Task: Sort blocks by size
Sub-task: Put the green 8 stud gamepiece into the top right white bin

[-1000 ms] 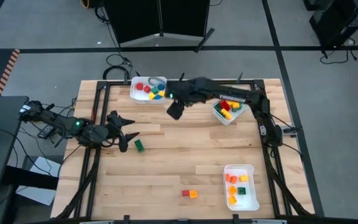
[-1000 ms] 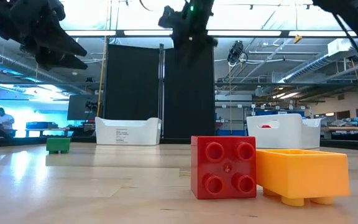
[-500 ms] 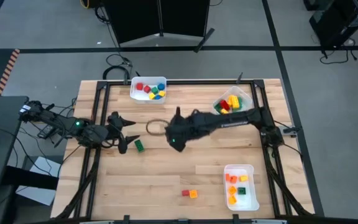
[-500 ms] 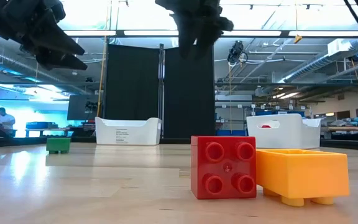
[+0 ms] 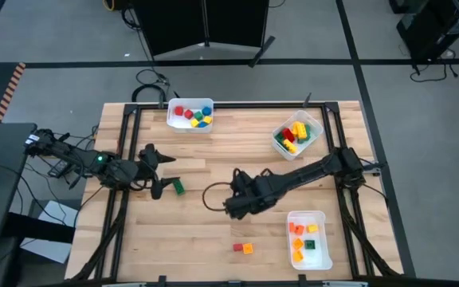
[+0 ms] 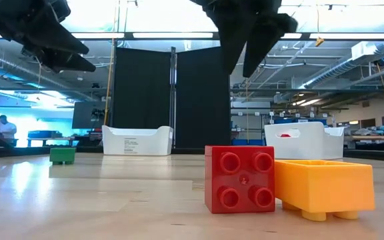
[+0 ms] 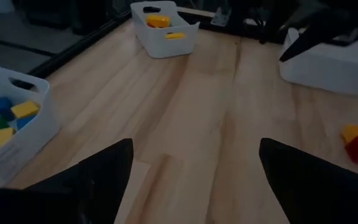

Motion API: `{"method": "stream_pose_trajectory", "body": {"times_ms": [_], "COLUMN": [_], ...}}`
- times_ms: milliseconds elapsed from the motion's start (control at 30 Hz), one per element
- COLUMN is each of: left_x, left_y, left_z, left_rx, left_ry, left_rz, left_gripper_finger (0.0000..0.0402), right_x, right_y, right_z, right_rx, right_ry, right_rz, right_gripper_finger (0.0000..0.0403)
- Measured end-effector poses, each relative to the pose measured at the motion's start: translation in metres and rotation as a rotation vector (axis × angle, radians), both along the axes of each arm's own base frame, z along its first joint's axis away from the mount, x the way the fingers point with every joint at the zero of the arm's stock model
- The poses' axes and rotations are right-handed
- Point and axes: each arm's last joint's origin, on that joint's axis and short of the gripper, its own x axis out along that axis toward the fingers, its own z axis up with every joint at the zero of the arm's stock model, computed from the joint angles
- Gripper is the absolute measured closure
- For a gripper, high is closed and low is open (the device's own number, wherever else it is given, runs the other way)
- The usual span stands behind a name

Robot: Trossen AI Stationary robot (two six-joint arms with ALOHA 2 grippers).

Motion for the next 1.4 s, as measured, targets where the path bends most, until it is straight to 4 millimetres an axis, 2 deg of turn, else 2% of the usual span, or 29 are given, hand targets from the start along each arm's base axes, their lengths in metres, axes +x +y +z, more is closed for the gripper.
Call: {"method": "stream_pose_trajectory", "body": {"times_ms": [167, 333, 500, 700, 867, 1033, 1133, 1233, 1400], "left_x": [-0.001, 0.0, 0.001, 0.023, 0.046, 0.069, 0.077, 0.08, 0.093], "left_y": [-0.001, -0.004, -0.007, -0.015, -0.02, -0.017, -0.012, -0.01, -0.013], "left_z": [-0.003, -0.007, -0.003, 0.013, 0.021, 0.022, 0.012, -0.006, -0.026], "left_rx": [0.028, 0.062, 0.16, 0.327, 0.462, 0.596, 0.65, 0.665, 0.668], "left_ry": [0.04, 0.105, 0.288, 0.352, 0.501, 0.793, 0.986, 1.132, 1.183], "left_rz": [-0.039, -0.168, -0.313, -0.402, -0.442, -0.538, -0.645, -0.776, -0.89], "left_gripper_finger": [0.0044, 0.0044, 0.0044, 0.0044, 0.0044, 0.0058, 0.0073, 0.0085, 0.0093], "right_x": [-0.011, -0.026, -0.04, -0.048, -0.051, -0.05, -0.049, -0.047, -0.045], "right_y": [0.019, 0.044, 0.076, 0.101, 0.109, 0.109, 0.109, 0.108, 0.107], "right_z": [-0.005, -0.015, -0.02, -0.021, -0.021, -0.02, -0.02, -0.019, -0.019], "right_rx": [0.012, 0.035, 0.073, 0.128, 0.157, 0.164, 0.147, 0.137, 0.128], "right_ry": [-0.026, -0.008, -0.029, -0.116, -0.161, -0.199, -0.233, -0.26, -0.277], "right_rz": [0.025, 0.098, 0.127, 0.09, 0.009, -0.06, -0.085, -0.093, -0.099], "right_gripper_finger": [0.0177, 0.0178, 0.0177, 0.0178, 0.0177, 0.0179, 0.018, 0.018, 0.018]}}
